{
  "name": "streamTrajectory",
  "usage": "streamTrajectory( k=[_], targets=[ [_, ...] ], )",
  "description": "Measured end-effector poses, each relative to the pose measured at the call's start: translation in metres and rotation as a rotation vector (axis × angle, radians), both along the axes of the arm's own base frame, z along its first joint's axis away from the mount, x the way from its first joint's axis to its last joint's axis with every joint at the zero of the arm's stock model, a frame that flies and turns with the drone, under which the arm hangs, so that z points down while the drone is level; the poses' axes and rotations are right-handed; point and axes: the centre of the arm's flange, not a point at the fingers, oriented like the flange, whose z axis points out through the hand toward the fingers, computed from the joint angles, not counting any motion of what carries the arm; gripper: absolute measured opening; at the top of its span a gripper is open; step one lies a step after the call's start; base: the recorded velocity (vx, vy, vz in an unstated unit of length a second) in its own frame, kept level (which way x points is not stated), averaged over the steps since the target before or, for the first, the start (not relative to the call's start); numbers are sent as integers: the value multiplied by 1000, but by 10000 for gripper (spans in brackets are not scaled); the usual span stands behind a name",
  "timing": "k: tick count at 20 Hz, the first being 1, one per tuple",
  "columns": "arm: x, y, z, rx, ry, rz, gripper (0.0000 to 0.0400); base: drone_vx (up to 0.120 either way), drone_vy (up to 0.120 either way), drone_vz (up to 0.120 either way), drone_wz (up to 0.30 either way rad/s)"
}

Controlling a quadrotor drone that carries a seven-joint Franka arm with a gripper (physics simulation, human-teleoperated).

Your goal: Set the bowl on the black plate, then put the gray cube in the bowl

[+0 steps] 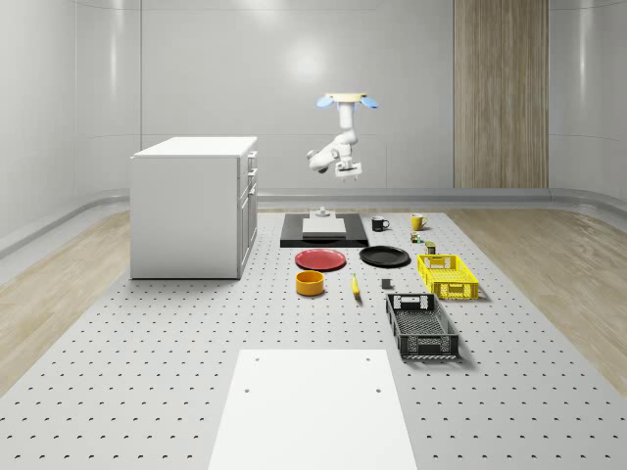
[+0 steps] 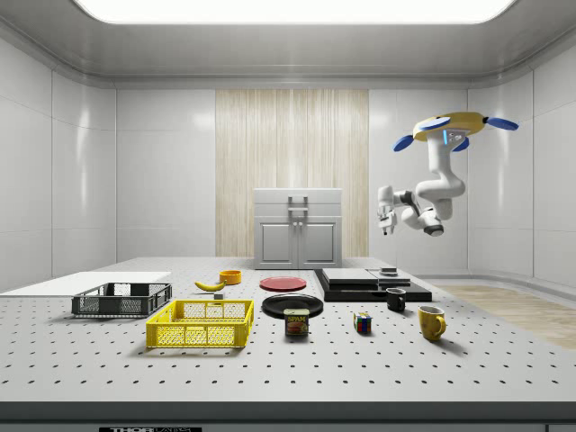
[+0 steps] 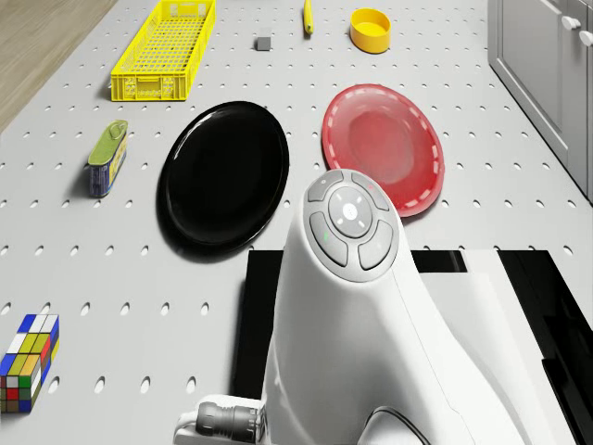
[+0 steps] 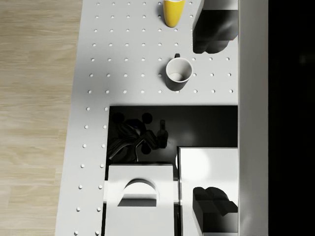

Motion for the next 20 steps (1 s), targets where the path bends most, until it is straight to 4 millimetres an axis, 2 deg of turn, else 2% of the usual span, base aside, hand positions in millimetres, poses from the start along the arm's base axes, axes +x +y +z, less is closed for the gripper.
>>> streamTrajectory(
  k=[8, 17, 20],
  targets=[
    [0, -9, -1, -87, 3, -2, 400, 120, -120, -120, 0],
    [0, -11, -1, -108, 4, -2, 400, 120, -120, -4, 0],
    [0, -11, -1, -110, 4, -2, 400, 120, -27, 0, 0]
  ],
)
